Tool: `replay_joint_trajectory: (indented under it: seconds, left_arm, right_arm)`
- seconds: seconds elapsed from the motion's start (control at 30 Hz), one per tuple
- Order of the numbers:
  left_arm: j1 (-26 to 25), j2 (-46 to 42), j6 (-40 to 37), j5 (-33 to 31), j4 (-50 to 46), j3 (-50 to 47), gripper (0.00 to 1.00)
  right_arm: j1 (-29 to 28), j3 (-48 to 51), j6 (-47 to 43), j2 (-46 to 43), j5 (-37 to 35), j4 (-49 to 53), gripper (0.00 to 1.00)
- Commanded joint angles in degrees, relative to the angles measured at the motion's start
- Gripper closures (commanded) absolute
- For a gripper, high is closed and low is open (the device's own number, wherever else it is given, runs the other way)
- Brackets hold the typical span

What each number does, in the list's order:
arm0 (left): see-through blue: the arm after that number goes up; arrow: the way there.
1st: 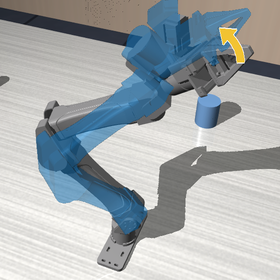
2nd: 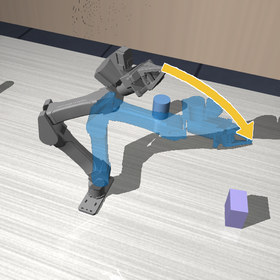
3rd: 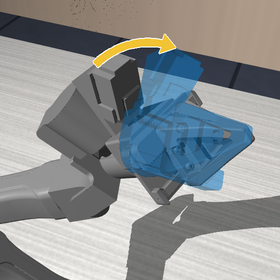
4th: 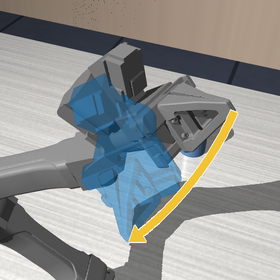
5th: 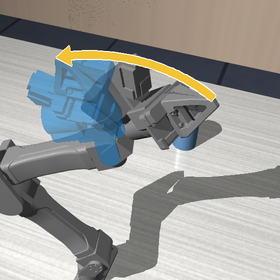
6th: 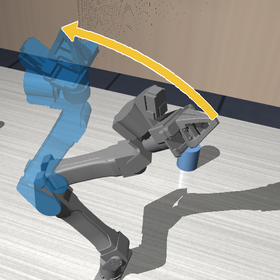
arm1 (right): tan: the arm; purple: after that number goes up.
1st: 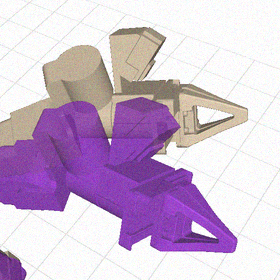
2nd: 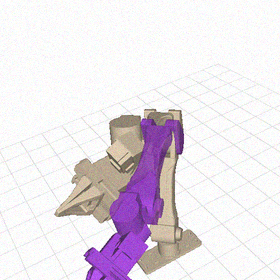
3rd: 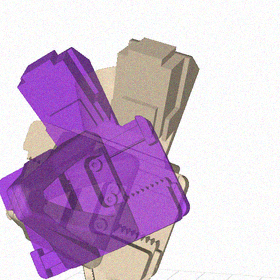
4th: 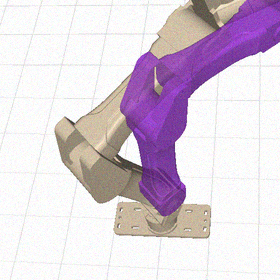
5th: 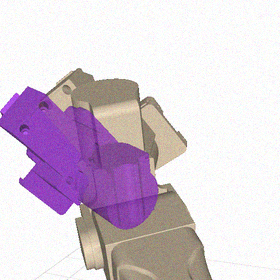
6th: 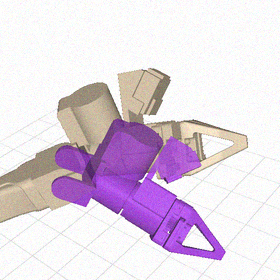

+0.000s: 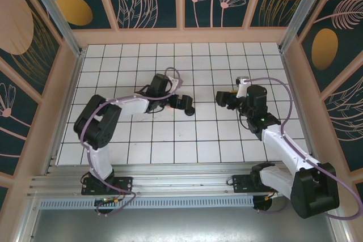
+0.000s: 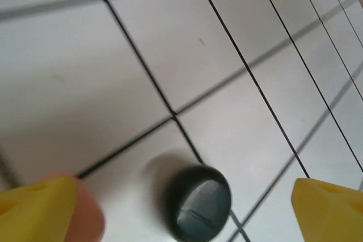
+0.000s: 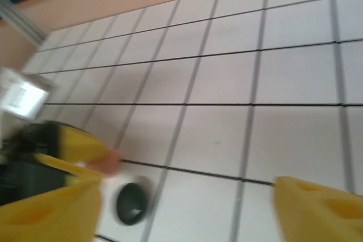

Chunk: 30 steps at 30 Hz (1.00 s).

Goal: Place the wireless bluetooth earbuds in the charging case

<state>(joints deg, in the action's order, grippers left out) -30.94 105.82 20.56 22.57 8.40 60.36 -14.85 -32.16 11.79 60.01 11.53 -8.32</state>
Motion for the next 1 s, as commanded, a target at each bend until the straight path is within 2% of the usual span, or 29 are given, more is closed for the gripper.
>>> replay_joint_trajectory:
  seconds: [0.0, 0.1, 0.17, 0.23, 0.3, 0.43, 0.5, 0.57, 0.6, 0.63, 0.67, 0.7, 0.73, 0.77, 0.83, 0.97]
  left_arm:
    - [6.5, -10.5, 0.0, -11.6, 4.6, -5.8, 0.01]
    - [10.7, -20.5, -1.9, -22.6, 11.3, -13.9, 0.02]
    - [11.2, -26.3, -4.7, -32.1, 15.9, -19.0, 0.01]
    - [12.2, -31.3, -6.1, -43.5, 20.2, -24.4, 0.01]
    - [14.6, -34.4, -6.9, -48.8, 24.5, -29.4, 0.01]
    - [19.3, -36.8, -9.4, -55.1, 31.6, -38.0, 0.01]
    - [21.4, -36.4, -11.7, -55.6, 38.9, -43.1, 0.01]
    - [24.2, -34.3, -11.1, -53.0, 45.9, -47.3, 0.01]
    - [25.3, -32.3, -11.1, -51.7, 50.5, -48.3, 0.01]
    - [25.5, -31.6, -11.8, -51.2, 49.3, -47.1, 0.01]
    - [25.9, -30.1, -14.1, -49.6, 51.5, -46.8, 0.01]
    - [26.1, -28.0, -15.5, -49.1, 57.7, -47.7, 0.01]
    - [27.1, -26.3, -14.0, -46.7, 60.0, -47.8, 0.01]
    - [27.8, -23.2, -14.0, -44.3, 60.7, -47.0, 0.01]
    - [28.1, -17.6, -15.5, -40.6, 69.4, -48.2, 0.01]
    - [29.3, -18.6, -13.7, -40.9, 66.9, -48.0, 0.01]
  right_arm:
    - [4.4, 3.9, -3.1, -0.6, -7.9, -8.0, 0.01]
    - [10.1, 9.3, -3.4, 1.9, -8.5, -20.1, 0.01]
    - [12.9, 12.4, -4.1, 5.5, -8.3, -28.8, 0.01]
    - [15.2, 10.1, -5.4, 9.5, -7.7, -29.2, 0.01]
    - [15.3, 10.6, -7.8, 12.8, -9.4, -34.1, 0.01]
    - [15.4, 13.0, -10.8, 19.1, -11.5, -44.6, 0.01]
    - [15.4, 14.5, -12.6, 22.4, -11.1, -51.4, 0.01]
    - [15.7, 14.9, -12.2, 25.7, -10.9, -54.5, 0.01]
    - [16.1, 15.3, -11.9, 26.7, -9.8, -56.3, 0.01]
    - [16.9, 15.7, -11.6, 26.0, -8.8, -55.7, 0.01]
    - [17.4, 17.5, -11.4, 26.6, -7.8, -59.2, 0.01]
    - [17.5, 19.1, -11.4, 28.0, -7.5, -64.0, 0.01]
    - [17.4, 19.9, -11.5, 29.0, -7.5, -67.0, 0.01]
    - [17.5, 19.0, -11.6, 27.7, -7.1, -62.6, 0.01]
    - [17.7, 18.6, -11.3, 28.1, -6.8, -62.4, 0.01]
    - [17.7, 18.4, -11.3, 28.1, -6.9, -62.2, 0.01]
